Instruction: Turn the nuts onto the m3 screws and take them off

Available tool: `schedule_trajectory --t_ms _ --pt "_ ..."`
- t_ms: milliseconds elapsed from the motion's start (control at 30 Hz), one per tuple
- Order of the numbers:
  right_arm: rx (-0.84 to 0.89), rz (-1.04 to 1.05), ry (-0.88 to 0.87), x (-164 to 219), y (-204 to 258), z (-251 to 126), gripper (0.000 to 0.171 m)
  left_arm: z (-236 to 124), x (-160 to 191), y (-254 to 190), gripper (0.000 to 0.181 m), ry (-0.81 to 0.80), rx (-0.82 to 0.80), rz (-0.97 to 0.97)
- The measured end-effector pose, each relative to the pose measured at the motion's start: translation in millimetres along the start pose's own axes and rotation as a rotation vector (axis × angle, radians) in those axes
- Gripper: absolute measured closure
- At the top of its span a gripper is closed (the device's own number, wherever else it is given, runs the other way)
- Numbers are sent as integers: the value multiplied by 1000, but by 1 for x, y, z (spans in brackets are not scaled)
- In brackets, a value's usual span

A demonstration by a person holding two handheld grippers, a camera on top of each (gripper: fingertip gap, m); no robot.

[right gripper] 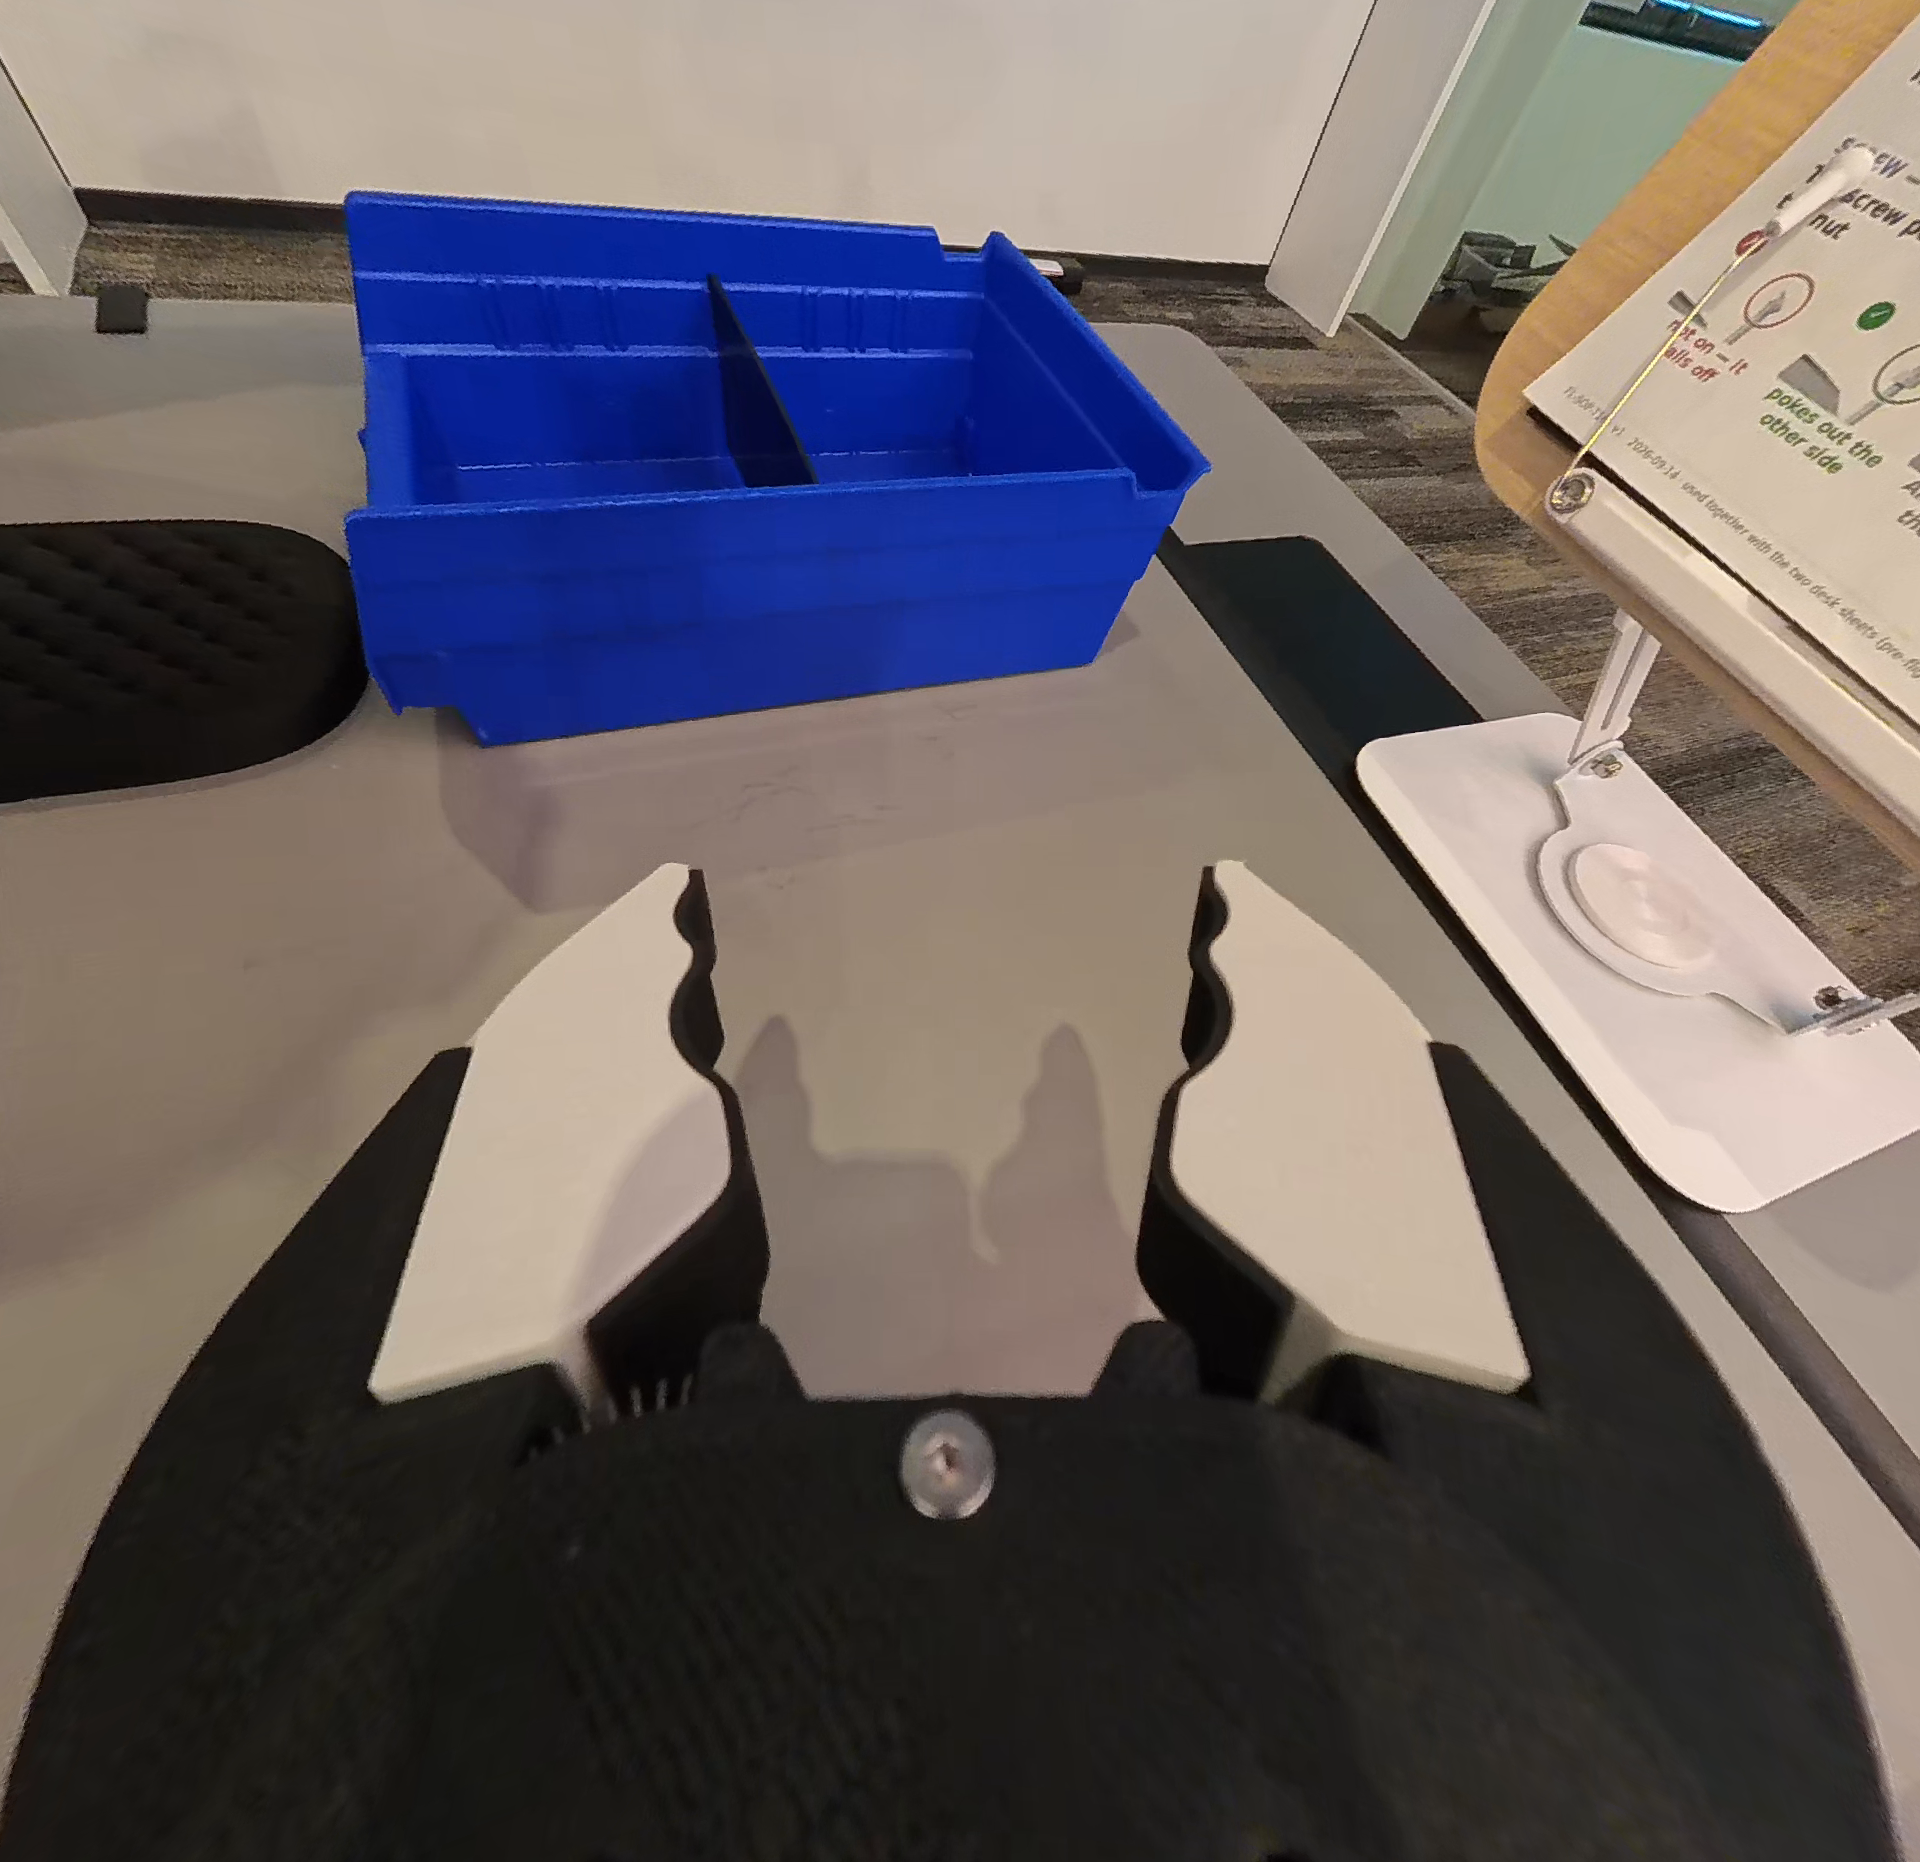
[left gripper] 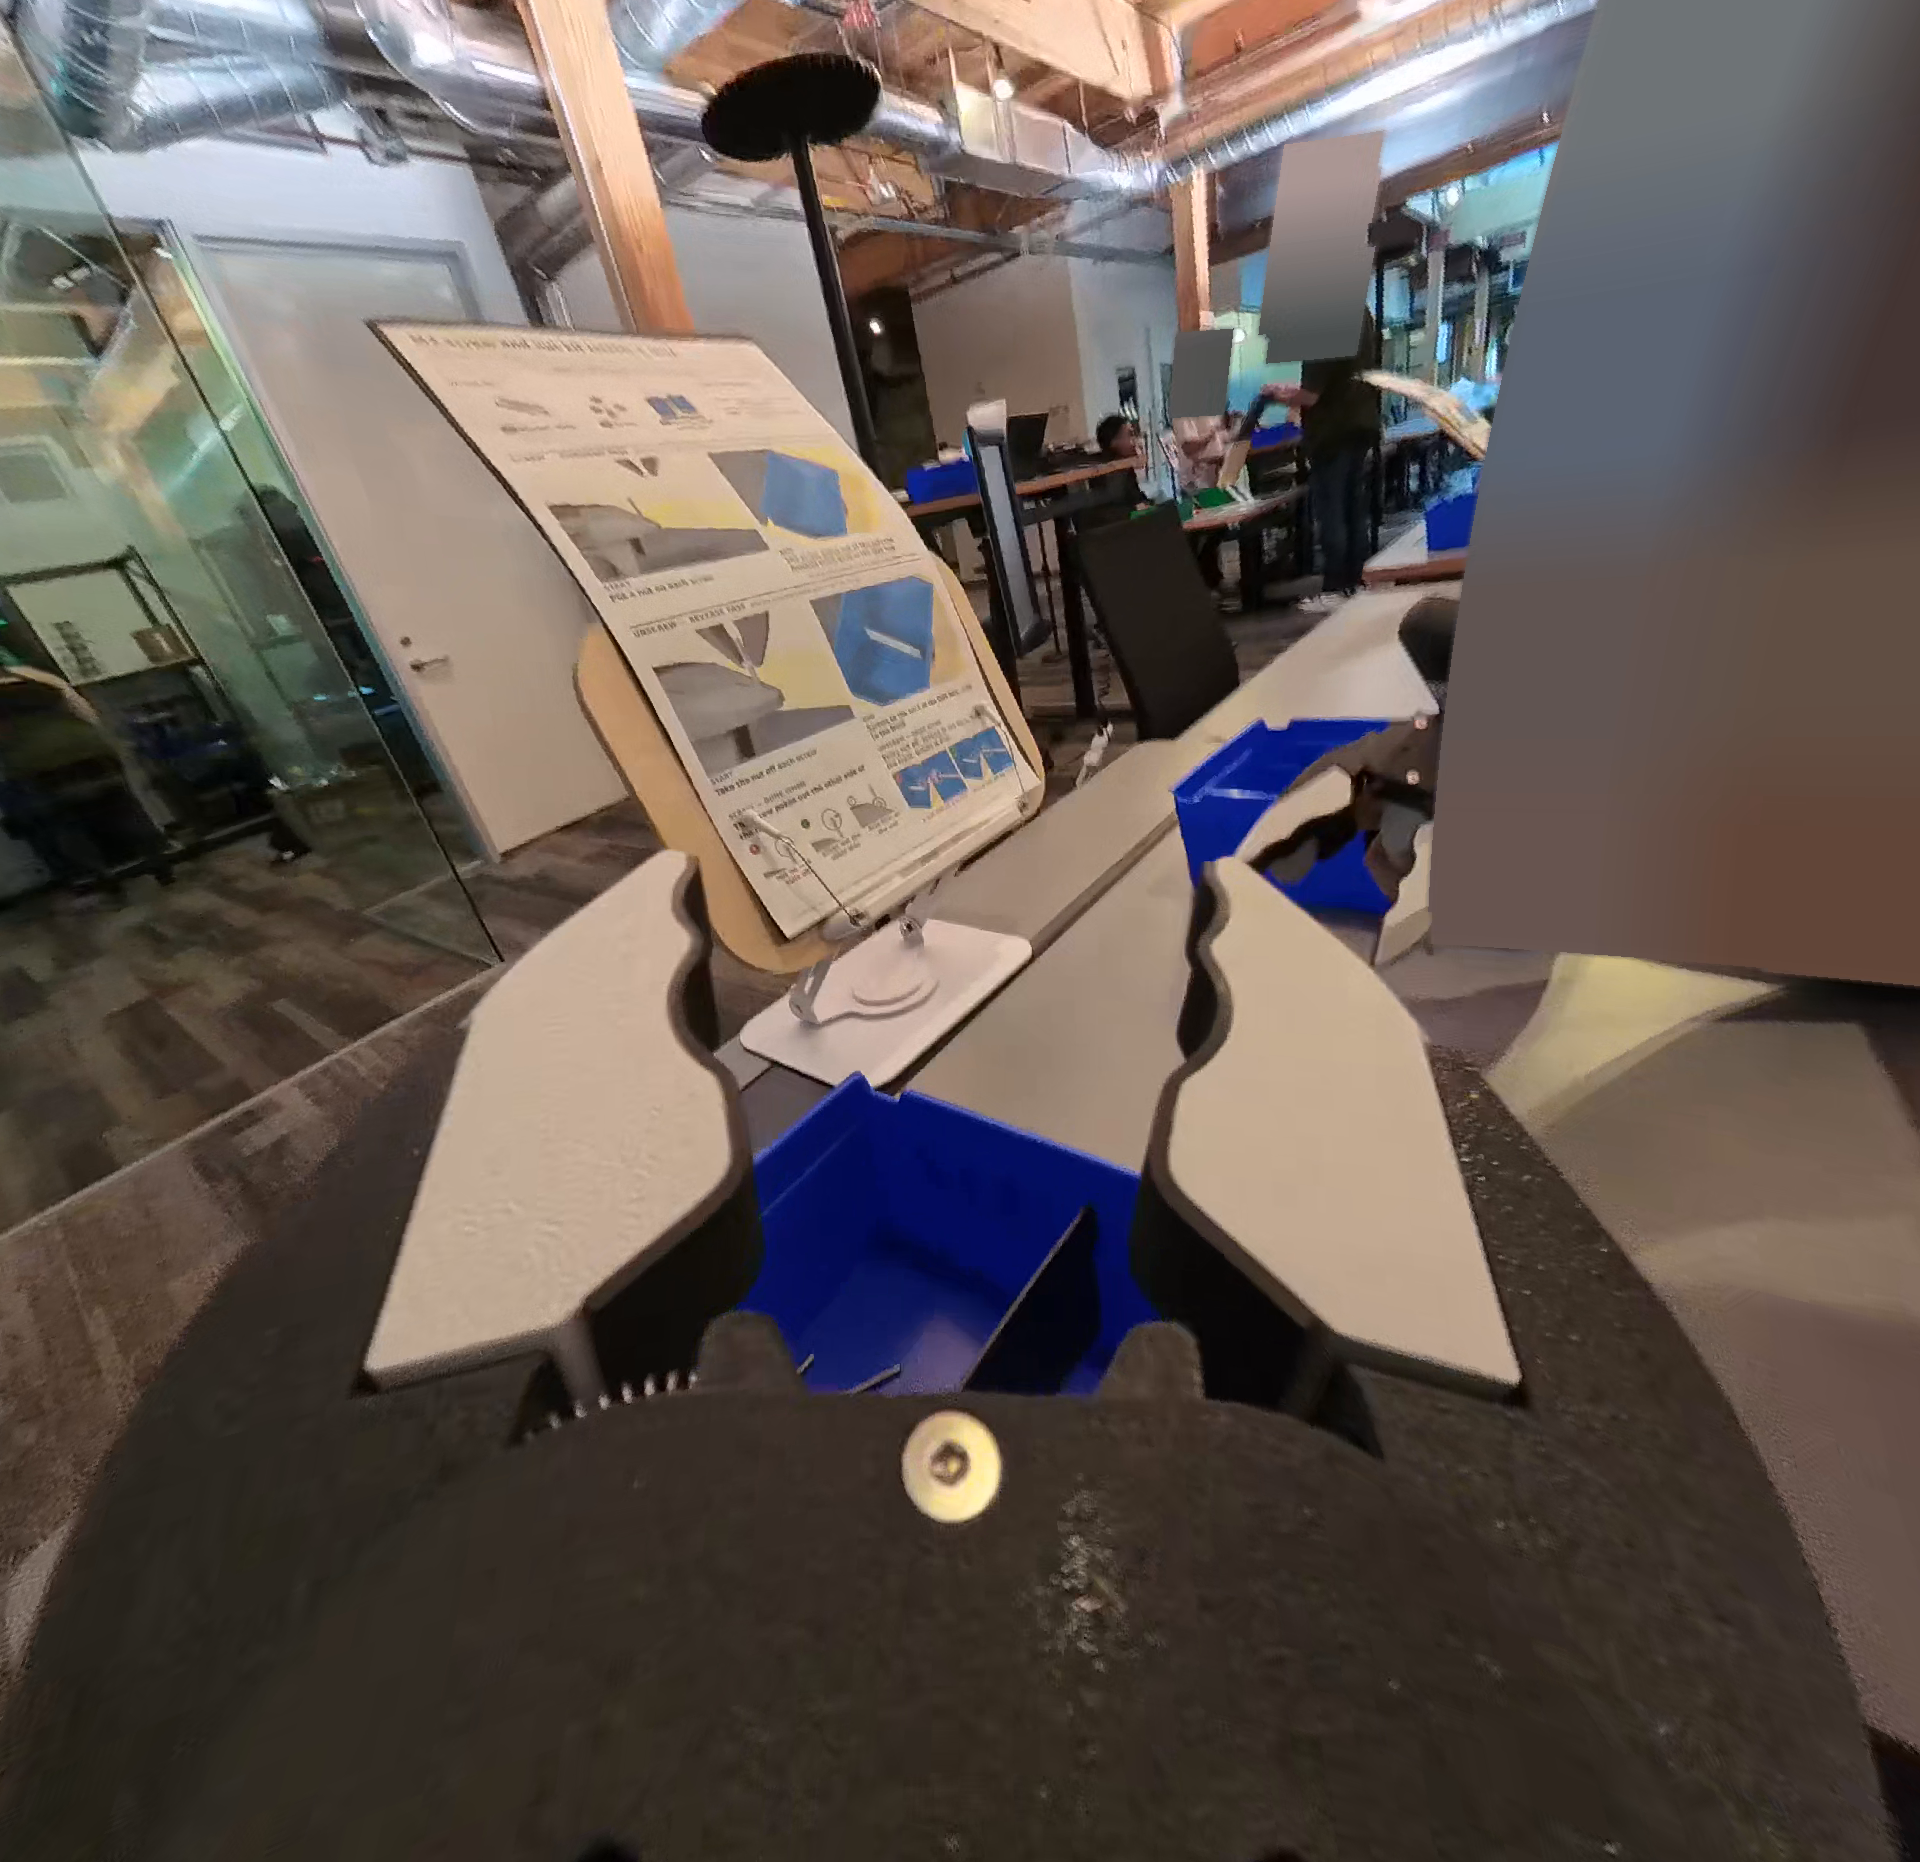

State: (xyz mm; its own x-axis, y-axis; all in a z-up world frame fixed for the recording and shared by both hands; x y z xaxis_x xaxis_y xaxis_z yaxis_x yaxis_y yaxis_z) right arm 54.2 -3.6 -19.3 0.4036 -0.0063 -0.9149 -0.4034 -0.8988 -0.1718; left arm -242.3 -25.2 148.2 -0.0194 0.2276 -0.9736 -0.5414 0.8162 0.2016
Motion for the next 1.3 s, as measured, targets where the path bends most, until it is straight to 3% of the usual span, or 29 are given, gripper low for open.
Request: schedule_trajectory --t_ms 233,467,800,1300 --pt "-6 -8 10 4 -1 0 82 17 108 -19 80 630 141 272" --pt "-42 -30 49 16 7 12 82 11 173 -43 76 928 380 441" --pt "-83 -54 19 16 15 17 81 -2 209 -67 92 970 678 668" --pt "-152 -75 13 19 27 23 79 -3 246 -90 96 1077 1058 577"
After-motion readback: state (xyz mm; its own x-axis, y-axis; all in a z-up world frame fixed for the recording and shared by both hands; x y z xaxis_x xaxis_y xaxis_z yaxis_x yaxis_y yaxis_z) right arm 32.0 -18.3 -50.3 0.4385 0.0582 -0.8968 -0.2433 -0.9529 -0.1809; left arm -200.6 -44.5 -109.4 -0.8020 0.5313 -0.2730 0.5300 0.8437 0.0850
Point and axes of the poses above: each gripper's, where its closed fingertips meet, z out along the fingers, x out of its underside, y = z × x across the jaws, the point moved 2 cm from there along -z, back along the fingers, and after that the axes turned 1 degree about x, right-handed, at the moved point
